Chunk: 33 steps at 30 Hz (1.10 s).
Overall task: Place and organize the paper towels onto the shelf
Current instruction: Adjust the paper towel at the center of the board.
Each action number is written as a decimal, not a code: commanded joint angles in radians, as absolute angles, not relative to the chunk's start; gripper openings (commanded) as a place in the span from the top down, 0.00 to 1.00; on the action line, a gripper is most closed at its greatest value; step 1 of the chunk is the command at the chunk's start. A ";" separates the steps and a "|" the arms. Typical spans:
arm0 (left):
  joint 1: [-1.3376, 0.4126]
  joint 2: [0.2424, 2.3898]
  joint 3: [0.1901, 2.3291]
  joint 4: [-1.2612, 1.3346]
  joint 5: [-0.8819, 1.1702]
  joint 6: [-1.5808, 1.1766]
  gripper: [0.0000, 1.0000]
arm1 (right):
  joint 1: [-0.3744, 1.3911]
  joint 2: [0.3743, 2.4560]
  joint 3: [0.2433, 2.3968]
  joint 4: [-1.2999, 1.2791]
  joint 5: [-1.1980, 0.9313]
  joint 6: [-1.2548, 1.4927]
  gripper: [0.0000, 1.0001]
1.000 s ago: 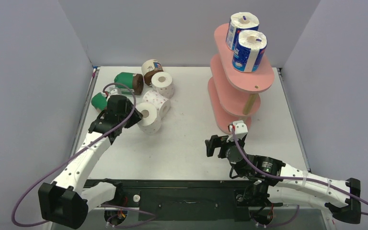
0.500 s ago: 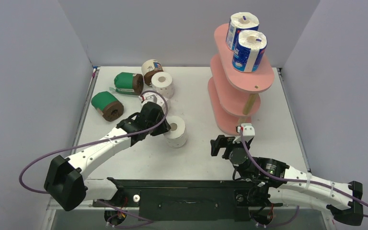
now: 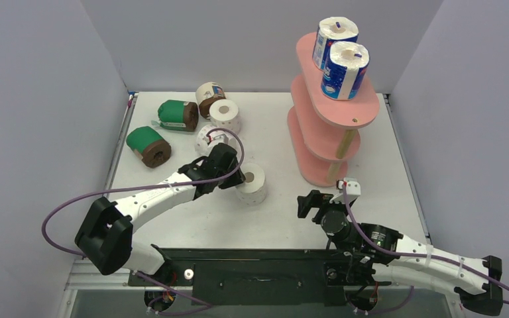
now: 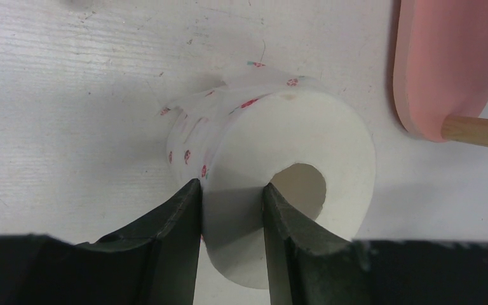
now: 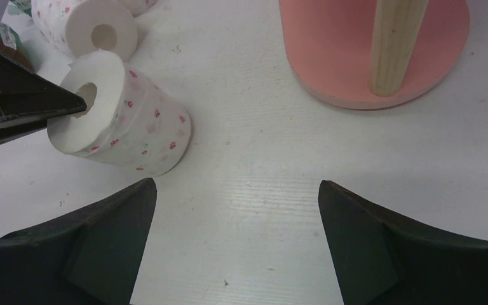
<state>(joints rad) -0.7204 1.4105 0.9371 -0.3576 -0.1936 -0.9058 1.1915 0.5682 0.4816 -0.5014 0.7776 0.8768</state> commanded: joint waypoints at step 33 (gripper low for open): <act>-0.783 1.494 1.022 -0.249 -0.200 -0.921 0.71 | 1.204 0.545 0.577 -0.481 0.753 0.739 0.07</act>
